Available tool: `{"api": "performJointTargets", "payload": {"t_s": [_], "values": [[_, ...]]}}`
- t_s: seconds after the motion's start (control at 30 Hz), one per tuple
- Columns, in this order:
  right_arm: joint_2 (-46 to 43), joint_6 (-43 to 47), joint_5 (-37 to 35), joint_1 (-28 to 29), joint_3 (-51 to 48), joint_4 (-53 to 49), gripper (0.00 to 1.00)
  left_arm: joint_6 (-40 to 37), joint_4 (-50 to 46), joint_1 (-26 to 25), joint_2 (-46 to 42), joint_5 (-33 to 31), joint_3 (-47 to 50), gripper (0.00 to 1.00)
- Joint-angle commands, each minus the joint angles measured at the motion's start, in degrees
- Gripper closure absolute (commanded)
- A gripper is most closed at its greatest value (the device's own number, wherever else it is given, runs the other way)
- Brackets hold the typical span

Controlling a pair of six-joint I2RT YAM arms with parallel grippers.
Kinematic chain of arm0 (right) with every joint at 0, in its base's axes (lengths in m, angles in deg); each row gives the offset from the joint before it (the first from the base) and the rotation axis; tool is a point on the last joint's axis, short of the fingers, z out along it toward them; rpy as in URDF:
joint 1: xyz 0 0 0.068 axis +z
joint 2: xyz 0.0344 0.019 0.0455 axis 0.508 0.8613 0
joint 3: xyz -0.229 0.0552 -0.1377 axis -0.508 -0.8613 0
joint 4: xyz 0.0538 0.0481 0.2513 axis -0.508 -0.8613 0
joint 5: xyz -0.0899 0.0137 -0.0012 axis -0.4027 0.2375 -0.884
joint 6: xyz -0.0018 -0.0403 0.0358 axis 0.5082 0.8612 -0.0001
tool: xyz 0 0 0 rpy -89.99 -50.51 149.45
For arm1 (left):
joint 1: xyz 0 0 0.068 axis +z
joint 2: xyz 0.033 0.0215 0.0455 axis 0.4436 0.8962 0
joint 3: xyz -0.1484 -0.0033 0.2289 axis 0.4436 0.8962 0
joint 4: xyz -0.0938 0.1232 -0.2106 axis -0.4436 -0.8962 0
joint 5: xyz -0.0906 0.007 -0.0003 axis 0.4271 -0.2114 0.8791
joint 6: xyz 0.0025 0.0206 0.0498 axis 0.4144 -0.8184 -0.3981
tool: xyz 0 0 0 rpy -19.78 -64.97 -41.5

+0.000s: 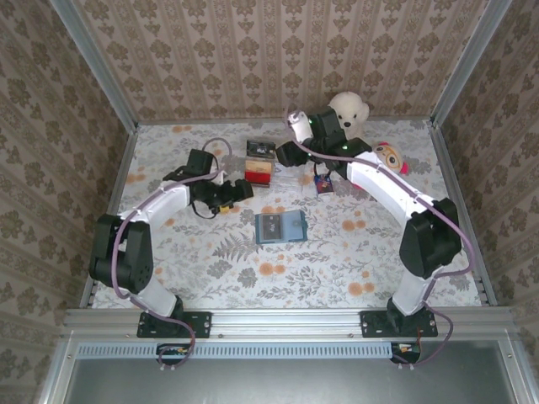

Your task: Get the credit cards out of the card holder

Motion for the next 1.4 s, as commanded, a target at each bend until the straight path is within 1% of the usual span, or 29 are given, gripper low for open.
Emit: {"api": "performJointTargets", "payload": {"t_s": [0.0, 0.13, 0.17, 0.23, 0.27, 0.3, 0.33, 0.53, 0.63, 0.7, 0.8, 0.9, 1.2, 1.37], "values": [[-1.9, -16.9, -0.6, 0.2, -4.3, -8.1, 0.46, 3.5, 1.8, -2.0, -0.4, -0.9, 1.2, 0.20], [-5.9, -26.8, 3.2, 0.9, -15.2, -5.4, 0.47, 5.5, 2.4, -5.1, 0.7, -1.6, 1.2, 0.29], [-6.8, -28.1, 3.6, 1.3, -17.2, -4.5, 0.47, 6.0, 2.6, -5.8, 1.0, -1.8, 1.2, 0.31], [-8.5, -31.4, 2.5, 2.8, -21.3, -2.8, 0.48, 7.7, 3.2, -6.5, 1.7, -2.3, 1.4, 0.36], [-9.0, -32.6, 2.4, 3.4, -22.7, -2.0, 0.50, 8.5, 3.7, -7.4, 2.1, -2.3, 1.6, 0.38], [-9.2, -34.1, 1.9, 4.2, -24.3, -0.9, 0.50, 9.3, 4.3, -8.6, 2.4, -2.1, 1.7, 0.39], [-9.0, -35.2, 1.5, 5.2, -25.5, 0.0, 0.50, 10.1, 4.6, -9.1, 2.9, -2.0, 1.8, 0.42], [-2.2, -39.9, 1.7, 8.1, -25.6, 0.9, 0.52, 11.5, 5.5, -10.5, 6.2, -1.4, 0.9, 0.51], [0.4, -39.7, 1.5, 8.5, -24.2, 0.0, 0.52, 11.6, 6.1, -11.0, 7.7, -1.2, 1.0, 0.53], [1.6, -38.6, 0.6, 8.5, -23.4, -1.3, 0.52, 11.3, 6.3, -11.2, 8.2, -0.9, 1.0, 0.60], [2.8, -37.8, -0.4, 8.4, -23.1, -2.8, 0.52, 11.1, 6.4, -11.5, 9.0, -1.0, 0.9, 0.65], [4.2, -37.8, -0.8, 8.4, -22.7, -3.6, 0.52, 10.9, 6.1, -11.5, 9.9, -1.0, 0.5, 0.66], [6.9, -37.4, -1.0, 8.5, -22.2, -4.0, 0.53, 10.4, 7.1, -11.4, 11.5, 0.3, 1.9, 0.62], [7.2, -37.1, -1.0, 8.5, -22.0, -4.6, 0.53, 10.1, 7.1, -11.2, 11.9, 0.7, 1.9, 0.63]]}}
